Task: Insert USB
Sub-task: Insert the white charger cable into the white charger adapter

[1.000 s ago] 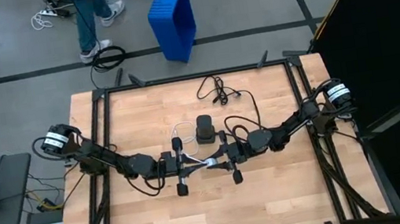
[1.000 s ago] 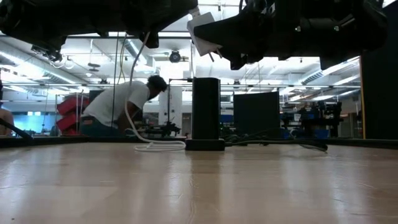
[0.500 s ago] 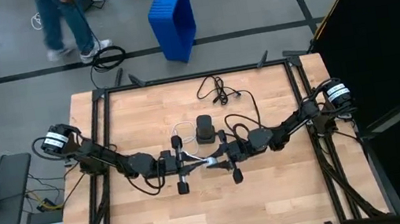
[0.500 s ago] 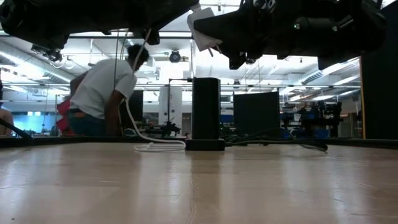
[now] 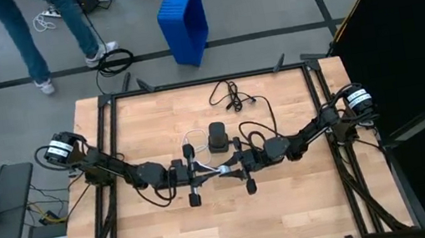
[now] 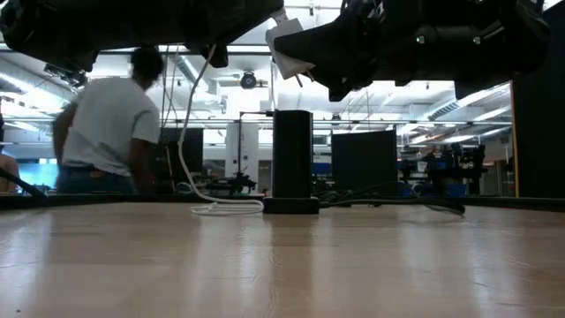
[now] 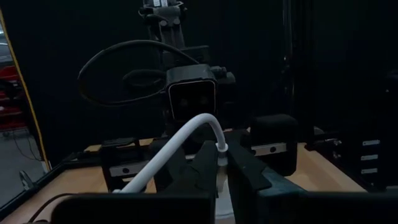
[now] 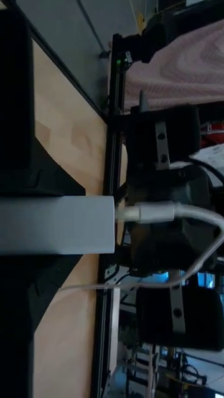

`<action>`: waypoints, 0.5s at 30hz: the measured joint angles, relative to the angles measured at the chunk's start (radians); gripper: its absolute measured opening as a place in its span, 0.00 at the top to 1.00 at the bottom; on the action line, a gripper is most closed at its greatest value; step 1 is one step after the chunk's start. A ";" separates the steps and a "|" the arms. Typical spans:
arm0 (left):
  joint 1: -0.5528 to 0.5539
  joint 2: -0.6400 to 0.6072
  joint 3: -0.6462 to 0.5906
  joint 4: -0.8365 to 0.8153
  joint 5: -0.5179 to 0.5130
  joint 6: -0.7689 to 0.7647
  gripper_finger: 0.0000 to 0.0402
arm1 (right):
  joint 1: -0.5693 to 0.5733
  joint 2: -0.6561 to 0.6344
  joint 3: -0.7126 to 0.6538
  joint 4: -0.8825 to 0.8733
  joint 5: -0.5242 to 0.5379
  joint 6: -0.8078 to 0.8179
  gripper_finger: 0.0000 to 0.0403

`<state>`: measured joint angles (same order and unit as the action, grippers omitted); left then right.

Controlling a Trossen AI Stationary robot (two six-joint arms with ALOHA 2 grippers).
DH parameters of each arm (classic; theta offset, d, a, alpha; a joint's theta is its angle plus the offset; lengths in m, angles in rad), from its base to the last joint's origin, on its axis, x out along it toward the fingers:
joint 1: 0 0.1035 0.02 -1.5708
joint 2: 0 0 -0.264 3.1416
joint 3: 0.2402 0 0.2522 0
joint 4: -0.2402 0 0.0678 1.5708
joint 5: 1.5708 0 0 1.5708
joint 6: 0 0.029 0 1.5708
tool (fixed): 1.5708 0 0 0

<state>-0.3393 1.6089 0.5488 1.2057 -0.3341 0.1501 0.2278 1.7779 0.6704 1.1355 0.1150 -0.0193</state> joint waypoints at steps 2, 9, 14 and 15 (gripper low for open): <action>0.000 0.000 0.000 -0.001 0.002 0.000 1.00 | 0.001 0.000 0.000 0.000 -0.007 -0.005 0.84; -0.001 -0.001 -0.002 -0.022 0.002 0.001 1.00 | 0.001 0.000 0.000 -0.007 -0.019 -0.009 0.84; -0.002 0.000 -0.003 -0.027 0.007 0.001 1.00 | 0.001 0.000 0.000 -0.013 -0.058 -0.008 0.84; -0.001 0.000 -0.003 -0.028 0.007 0.001 1.00 | 0.001 0.000 0.000 -0.013 -0.059 -0.008 0.84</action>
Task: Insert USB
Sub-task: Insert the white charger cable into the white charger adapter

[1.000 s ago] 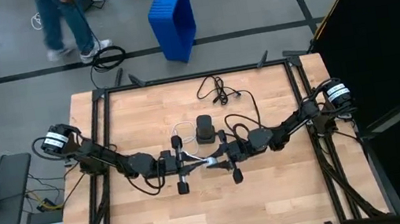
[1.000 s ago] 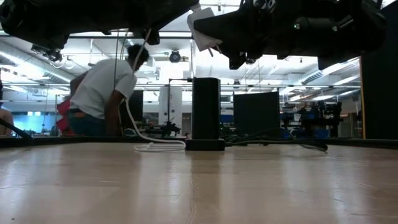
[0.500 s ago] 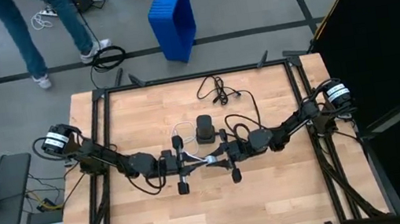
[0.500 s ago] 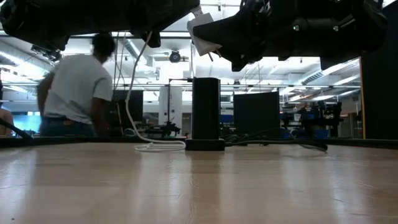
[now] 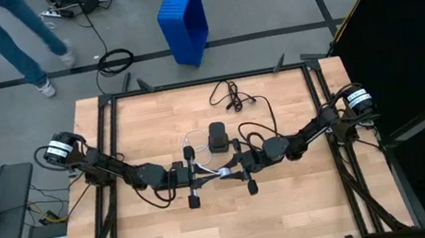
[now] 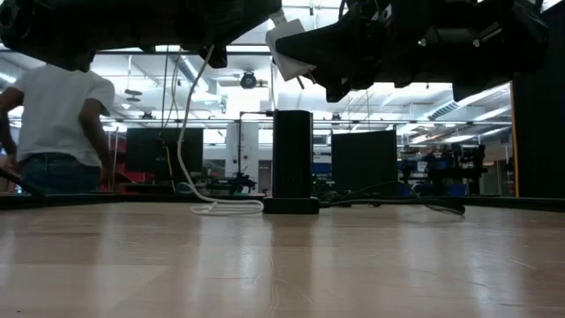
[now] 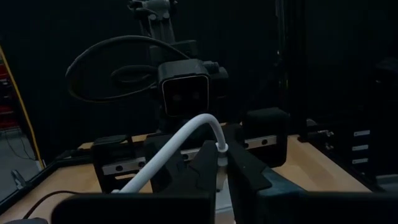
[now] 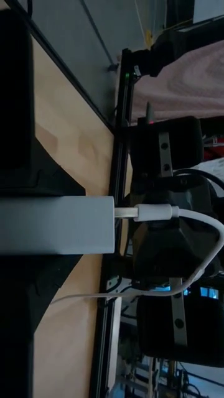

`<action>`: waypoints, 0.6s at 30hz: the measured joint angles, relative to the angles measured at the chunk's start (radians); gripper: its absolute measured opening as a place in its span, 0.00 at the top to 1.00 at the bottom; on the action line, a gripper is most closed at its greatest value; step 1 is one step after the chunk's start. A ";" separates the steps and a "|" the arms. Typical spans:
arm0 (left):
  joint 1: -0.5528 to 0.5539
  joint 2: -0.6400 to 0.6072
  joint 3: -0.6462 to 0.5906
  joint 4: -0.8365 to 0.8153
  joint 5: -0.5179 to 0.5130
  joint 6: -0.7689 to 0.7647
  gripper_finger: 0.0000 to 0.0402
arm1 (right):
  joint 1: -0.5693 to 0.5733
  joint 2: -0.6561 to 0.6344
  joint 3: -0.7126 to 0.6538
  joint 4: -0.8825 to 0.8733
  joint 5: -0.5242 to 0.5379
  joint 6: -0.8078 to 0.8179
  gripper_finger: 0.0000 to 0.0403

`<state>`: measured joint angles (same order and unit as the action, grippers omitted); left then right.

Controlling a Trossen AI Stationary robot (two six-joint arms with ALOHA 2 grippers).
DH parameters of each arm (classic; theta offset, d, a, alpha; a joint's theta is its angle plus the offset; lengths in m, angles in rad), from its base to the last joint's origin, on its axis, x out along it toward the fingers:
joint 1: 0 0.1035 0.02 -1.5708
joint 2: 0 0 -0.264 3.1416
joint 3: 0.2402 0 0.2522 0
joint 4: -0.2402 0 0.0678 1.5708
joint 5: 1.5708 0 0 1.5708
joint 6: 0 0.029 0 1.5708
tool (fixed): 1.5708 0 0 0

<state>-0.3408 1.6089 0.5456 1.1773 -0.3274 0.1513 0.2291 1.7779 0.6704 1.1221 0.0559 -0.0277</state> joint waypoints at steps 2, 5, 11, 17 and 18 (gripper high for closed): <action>0.000 0.000 0.000 -0.002 0.000 0.000 1.00 | 0.000 0.000 0.000 -0.001 -0.002 -0.004 0.84; 0.000 0.000 -0.001 -0.013 0.000 0.000 1.00 | 0.000 0.000 0.000 -0.013 -0.019 -0.018 0.84; 0.000 0.000 -0.001 -0.024 -0.003 0.002 1.00 | 0.000 0.000 0.000 -0.025 -0.028 -0.019 0.84; 0.000 0.002 -0.001 -0.021 -0.008 0.003 1.00 | -0.004 0.000 0.000 -0.024 -0.053 -0.026 0.84; 0.000 0.002 -0.001 -0.019 -0.009 0.003 1.00 | -0.004 0.000 0.000 -0.021 -0.053 -0.026 0.84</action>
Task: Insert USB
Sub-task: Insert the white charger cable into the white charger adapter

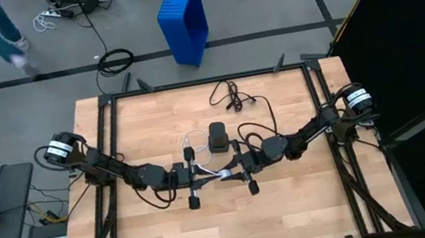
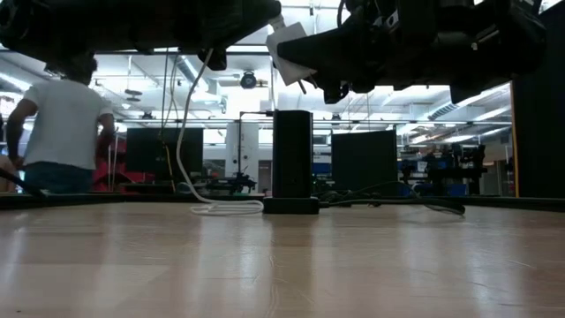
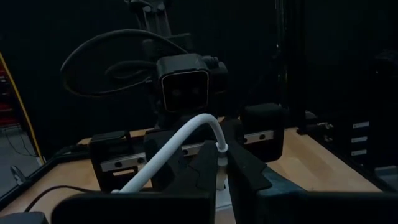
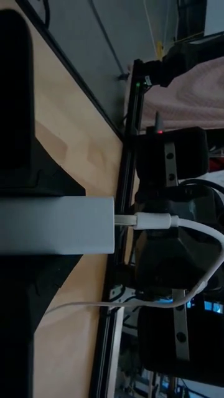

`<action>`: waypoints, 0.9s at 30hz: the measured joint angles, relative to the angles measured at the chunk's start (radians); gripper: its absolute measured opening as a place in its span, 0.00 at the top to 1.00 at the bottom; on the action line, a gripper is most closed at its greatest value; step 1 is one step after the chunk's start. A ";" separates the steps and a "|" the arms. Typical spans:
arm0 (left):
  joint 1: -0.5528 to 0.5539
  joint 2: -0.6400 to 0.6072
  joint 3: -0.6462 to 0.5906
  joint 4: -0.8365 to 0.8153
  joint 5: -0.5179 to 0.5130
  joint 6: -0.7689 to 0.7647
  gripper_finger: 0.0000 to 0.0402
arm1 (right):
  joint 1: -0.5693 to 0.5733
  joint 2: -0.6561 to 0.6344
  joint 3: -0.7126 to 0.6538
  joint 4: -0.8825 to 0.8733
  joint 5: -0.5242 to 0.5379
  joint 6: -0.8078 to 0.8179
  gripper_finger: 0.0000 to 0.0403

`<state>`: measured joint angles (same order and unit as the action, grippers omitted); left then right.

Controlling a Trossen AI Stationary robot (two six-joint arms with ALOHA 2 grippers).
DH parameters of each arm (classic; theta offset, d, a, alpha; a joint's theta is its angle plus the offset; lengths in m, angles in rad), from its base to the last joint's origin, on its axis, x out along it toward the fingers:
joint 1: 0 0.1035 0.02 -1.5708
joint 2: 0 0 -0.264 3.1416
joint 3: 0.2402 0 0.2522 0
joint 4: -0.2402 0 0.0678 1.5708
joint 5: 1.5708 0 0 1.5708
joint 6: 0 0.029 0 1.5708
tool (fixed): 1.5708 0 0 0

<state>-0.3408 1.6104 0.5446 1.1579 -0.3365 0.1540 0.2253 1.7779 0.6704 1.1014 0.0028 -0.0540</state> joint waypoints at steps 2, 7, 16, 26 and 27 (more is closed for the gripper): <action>0.000 0.000 0.000 0.007 -0.003 0.000 1.00 | 0.000 0.000 0.000 0.014 0.001 0.000 0.84; 0.001 -0.002 0.009 0.019 -0.009 -0.001 1.00 | 0.000 0.000 0.010 0.038 -0.003 0.000 0.84; -0.001 -0.002 0.021 0.013 0.008 -0.001 1.00 | 0.002 0.003 0.058 -0.019 0.013 -0.024 0.84; -0.014 -0.008 0.022 -0.010 -0.042 0.030 1.00 | 0.002 0.004 0.045 -0.027 0.082 -0.030 0.84; -0.014 -0.008 0.023 -0.015 -0.046 0.030 1.00 | 0.002 0.004 0.045 -0.027 0.084 -0.030 0.84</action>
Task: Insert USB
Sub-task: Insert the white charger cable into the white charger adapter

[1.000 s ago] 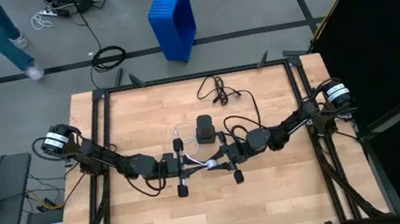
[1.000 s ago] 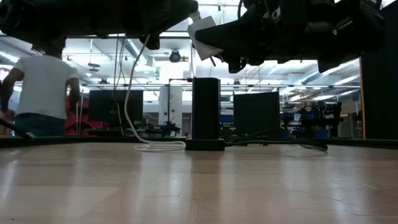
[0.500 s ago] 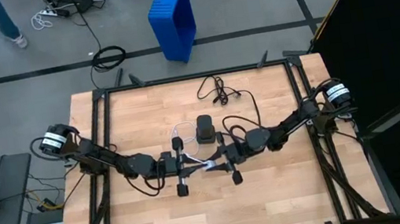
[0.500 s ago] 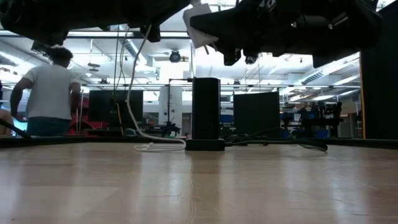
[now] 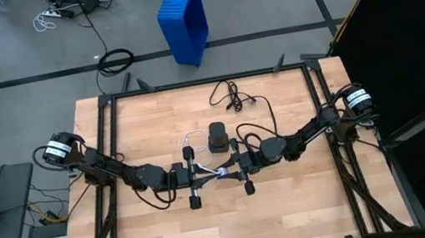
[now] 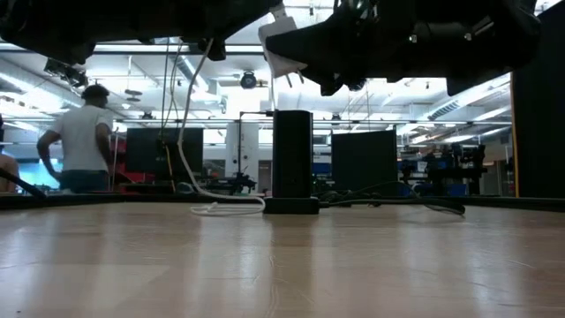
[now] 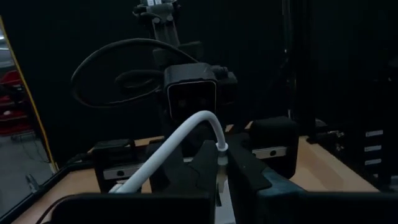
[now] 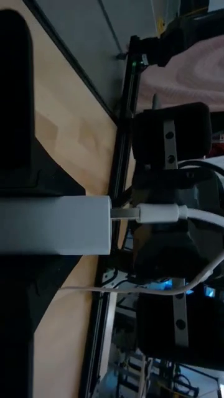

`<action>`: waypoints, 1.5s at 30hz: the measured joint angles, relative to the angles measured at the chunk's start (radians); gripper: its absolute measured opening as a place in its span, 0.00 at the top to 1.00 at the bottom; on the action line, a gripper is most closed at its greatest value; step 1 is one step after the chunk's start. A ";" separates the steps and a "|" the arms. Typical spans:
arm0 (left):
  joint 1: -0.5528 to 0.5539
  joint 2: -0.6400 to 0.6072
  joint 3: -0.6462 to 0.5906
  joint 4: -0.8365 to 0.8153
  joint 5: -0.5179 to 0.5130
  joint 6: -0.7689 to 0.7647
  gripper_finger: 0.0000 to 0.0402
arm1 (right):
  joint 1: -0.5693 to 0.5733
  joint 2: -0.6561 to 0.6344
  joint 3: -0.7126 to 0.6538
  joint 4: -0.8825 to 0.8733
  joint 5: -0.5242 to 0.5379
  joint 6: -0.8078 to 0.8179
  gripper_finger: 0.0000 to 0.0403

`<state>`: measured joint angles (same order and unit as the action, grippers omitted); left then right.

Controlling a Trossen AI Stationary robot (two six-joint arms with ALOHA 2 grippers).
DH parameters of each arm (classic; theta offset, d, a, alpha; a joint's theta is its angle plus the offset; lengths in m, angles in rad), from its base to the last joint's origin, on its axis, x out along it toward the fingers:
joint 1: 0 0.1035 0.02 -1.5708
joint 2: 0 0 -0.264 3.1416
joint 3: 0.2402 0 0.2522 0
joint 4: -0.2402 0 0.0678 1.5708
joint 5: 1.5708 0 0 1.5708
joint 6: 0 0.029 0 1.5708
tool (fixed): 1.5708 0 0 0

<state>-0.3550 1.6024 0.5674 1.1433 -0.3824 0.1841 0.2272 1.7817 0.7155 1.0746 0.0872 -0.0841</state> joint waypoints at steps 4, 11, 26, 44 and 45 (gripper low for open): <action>0.000 -0.008 0.000 -0.015 -0.012 0.000 1.00 | -0.001 0.000 0.000 -0.002 0.001 0.000 0.84; -0.028 -0.091 0.000 -0.167 -0.072 0.014 1.00 | 0.000 0.000 0.000 -0.002 -0.008 -0.003 0.84; -0.031 -0.090 -0.002 -0.141 -0.047 -0.002 1.00 | 0.000 0.000 0.000 0.009 -0.039 0.005 0.84; -0.003 -0.058 -0.001 -0.122 -0.036 -0.043 1.00 | -0.013 0.001 -0.001 0.034 -0.037 0.030 0.84; -0.003 -0.058 -0.001 -0.125 -0.036 -0.043 1.00 | -0.013 0.001 -0.001 0.036 -0.038 0.029 0.84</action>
<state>-0.3576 1.5440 0.5667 1.0183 -0.4179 0.1413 0.2142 1.7829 0.7143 1.1103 0.0495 -0.0547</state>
